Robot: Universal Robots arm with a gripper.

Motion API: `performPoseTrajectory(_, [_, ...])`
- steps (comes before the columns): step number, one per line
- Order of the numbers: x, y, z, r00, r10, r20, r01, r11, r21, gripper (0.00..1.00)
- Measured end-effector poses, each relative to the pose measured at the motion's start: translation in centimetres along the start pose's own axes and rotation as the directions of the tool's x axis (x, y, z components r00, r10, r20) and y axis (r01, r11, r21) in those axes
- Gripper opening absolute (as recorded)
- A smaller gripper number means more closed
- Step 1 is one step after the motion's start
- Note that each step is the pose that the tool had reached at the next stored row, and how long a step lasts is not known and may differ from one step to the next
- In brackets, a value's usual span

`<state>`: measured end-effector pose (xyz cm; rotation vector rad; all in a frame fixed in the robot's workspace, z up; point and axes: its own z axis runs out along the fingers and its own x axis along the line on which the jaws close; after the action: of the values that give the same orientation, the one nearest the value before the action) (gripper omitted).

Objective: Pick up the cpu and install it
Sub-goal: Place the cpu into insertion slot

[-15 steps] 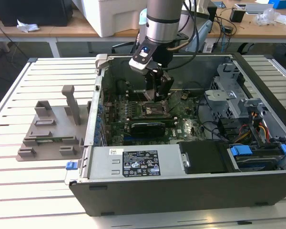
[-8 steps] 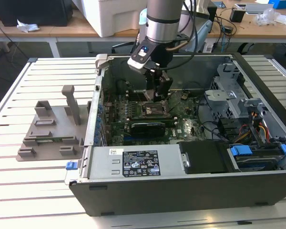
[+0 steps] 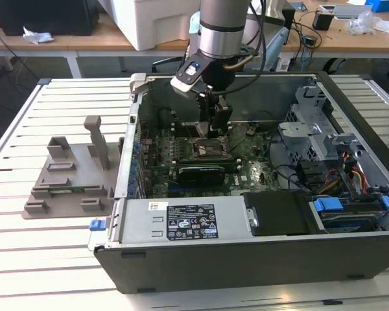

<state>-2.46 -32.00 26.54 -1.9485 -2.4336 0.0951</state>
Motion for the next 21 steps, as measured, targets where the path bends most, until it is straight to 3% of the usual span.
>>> performPoseTrajectory(4, [0.00, 0.00, 0.03, 0.9987, 0.052, -0.0028, -0.052, 0.9987, 0.0012, 0.55])
performPoseTrajectory(8, [0.00, 0.01, 0.07, 0.9915, 0.130, -0.0067, -0.130, 0.9916, 0.0033, 0.55])
performPoseTrajectory(12, [0.00, 0.01, 0.13, 0.9790, 0.204, -0.0108, -0.204, 0.9790, 0.0056, 0.55])
performPoseTrajectory(15, [-0.01, 0.18, 0.44, 0.9773, 0.212, -0.0114, -0.212, 0.9774, 0.0066, 0.55])
performPoseTrajectory(21, [0.19, 0.64, 2.20, 0.9773, 0.211, -0.0114, -0.211, 0.9774, 0.0087, 0.55])
